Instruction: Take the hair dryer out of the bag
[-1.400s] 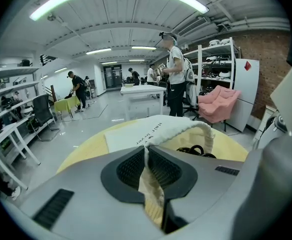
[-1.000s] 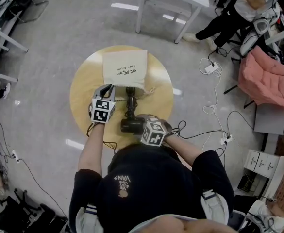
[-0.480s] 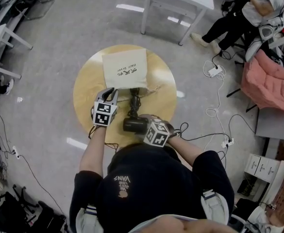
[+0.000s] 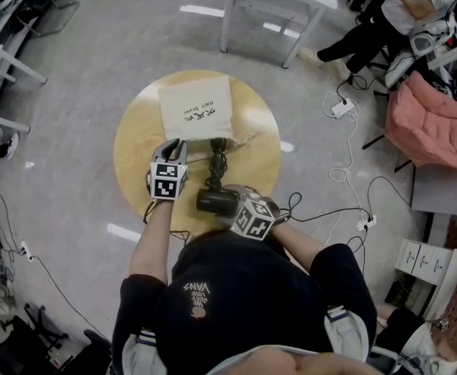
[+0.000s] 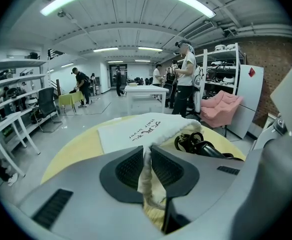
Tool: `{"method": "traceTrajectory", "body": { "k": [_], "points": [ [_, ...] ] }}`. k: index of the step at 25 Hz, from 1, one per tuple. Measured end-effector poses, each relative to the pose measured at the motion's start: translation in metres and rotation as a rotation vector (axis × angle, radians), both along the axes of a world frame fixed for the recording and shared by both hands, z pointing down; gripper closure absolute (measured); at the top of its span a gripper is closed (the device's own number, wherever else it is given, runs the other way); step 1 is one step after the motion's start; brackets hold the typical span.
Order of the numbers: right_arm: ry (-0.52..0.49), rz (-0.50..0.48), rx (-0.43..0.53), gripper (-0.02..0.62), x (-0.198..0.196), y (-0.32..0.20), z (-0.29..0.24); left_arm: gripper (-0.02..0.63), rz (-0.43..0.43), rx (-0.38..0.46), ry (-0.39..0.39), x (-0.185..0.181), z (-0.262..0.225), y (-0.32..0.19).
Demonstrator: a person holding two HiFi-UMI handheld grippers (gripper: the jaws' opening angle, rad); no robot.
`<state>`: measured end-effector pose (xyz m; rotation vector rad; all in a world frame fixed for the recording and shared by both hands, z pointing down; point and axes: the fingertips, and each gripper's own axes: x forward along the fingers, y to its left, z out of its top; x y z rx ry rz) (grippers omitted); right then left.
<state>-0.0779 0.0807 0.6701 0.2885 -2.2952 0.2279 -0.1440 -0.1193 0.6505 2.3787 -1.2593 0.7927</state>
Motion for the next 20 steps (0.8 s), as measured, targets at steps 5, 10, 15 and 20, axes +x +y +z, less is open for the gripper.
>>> {"method": "traceTrajectory", "body": {
  "k": [5, 10, 15, 20],
  "points": [
    [-0.005, 0.012, -0.013, 0.247, 0.003, 0.007, 0.000, 0.541, -0.034, -0.011, 0.011, 0.000, 0.008, -0.010],
    [-0.006, 0.039, -0.016, 0.247, 0.008, 0.010, 0.000, 0.541, -0.051, -0.025, 0.020, 0.002, 0.016, -0.022],
    [-0.009, 0.057, -0.018, 0.247, 0.010, 0.010, -0.001, 0.541, -0.064, -0.032, 0.026, 0.004, 0.018, -0.037],
    [-0.014, 0.065, -0.017, 0.247, 0.015, 0.017, -0.001, 0.540, -0.088, -0.032, 0.032, 0.006, 0.018, -0.045]
  ]
}}
